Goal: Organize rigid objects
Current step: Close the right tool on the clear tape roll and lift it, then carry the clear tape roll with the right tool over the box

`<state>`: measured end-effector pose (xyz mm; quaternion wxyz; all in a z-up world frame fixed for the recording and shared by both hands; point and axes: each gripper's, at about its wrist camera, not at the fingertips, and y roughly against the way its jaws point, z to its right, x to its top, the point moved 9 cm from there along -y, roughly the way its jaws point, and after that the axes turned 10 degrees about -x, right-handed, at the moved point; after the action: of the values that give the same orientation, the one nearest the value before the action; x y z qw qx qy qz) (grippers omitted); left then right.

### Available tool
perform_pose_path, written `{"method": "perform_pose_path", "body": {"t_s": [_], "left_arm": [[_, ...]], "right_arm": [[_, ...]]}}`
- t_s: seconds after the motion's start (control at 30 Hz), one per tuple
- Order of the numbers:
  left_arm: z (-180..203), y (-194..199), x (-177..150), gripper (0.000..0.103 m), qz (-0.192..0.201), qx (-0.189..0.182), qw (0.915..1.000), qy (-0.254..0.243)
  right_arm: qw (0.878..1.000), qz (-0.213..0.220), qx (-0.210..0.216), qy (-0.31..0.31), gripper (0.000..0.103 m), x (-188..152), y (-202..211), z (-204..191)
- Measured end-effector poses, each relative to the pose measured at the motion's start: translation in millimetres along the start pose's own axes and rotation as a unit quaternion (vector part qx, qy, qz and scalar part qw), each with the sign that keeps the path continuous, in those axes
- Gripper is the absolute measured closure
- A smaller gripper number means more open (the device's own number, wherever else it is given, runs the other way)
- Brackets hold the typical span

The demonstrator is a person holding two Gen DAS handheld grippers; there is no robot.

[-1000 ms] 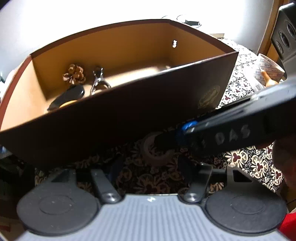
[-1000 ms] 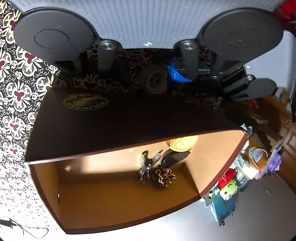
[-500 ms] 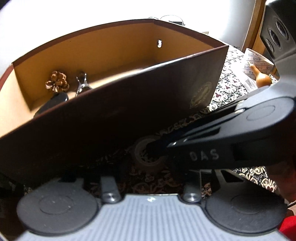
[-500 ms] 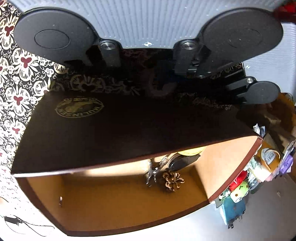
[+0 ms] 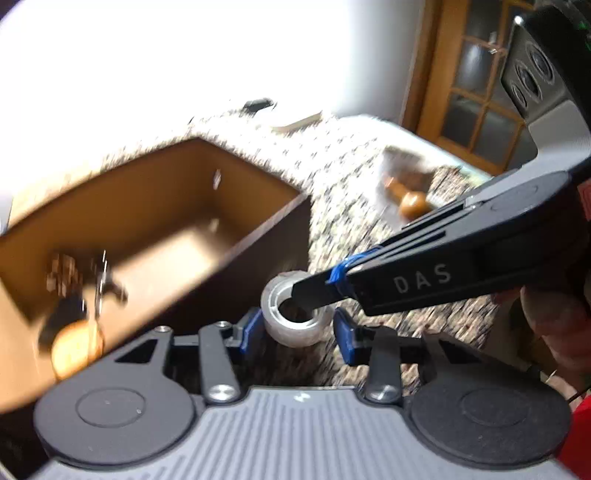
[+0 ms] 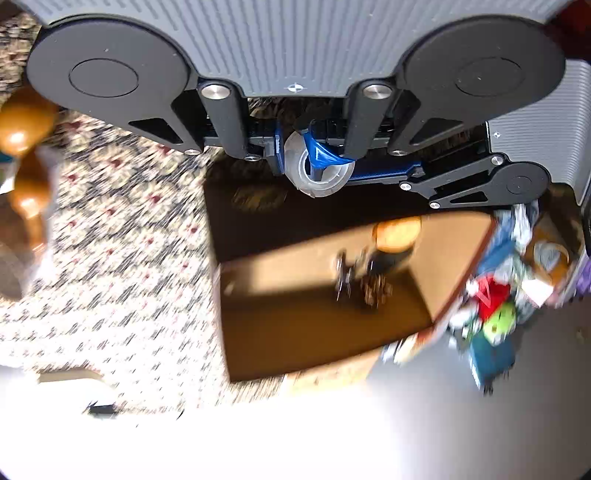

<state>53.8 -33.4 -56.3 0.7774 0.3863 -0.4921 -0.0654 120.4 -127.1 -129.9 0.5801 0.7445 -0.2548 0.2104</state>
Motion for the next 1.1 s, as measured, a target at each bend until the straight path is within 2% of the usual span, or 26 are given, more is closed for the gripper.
{"method": "perform_pose_path", "body": {"t_s": [0.2,0.33,0.43,0.57,0.7,0.9,1.03,1.1], "left_arm": [[5,25,49,0.064,0.054,-0.001,0.9982,-0.027],[-21,36,70,0.064,0.071,0.023,0.9972,-0.01],[-52,37,73,0.064,0.064,0.048,0.9966,0.016],[-95,33,57,0.064,0.033,0.079,0.9943,0.063],[-132,19,33,0.064,-0.012,0.101,0.9885,0.112],[-168,-6,6,0.063,-0.079,0.115,0.9739,0.179],[-181,-19,-3,0.062,-0.118,0.124,0.9635,0.206],[-184,-22,-4,0.062,-0.13,0.134,0.9597,0.21]], "right_arm": [[0.997,0.07,-0.003,0.005,0.103,44,33,2],[0.995,0.093,0.02,0.023,0.103,77,21,-10],[0.994,0.093,0.042,0.044,0.103,93,-2,-29],[0.993,0.058,0.08,0.062,0.103,99,-43,-50],[0.992,0.002,0.107,0.07,0.103,93,-86,-67],[0.988,-0.077,0.118,0.071,0.103,82,-130,-76],[0.983,-0.132,0.114,0.05,0.103,76,-147,-77],[0.982,-0.142,0.117,0.052,0.103,77,-147,-78]]}}
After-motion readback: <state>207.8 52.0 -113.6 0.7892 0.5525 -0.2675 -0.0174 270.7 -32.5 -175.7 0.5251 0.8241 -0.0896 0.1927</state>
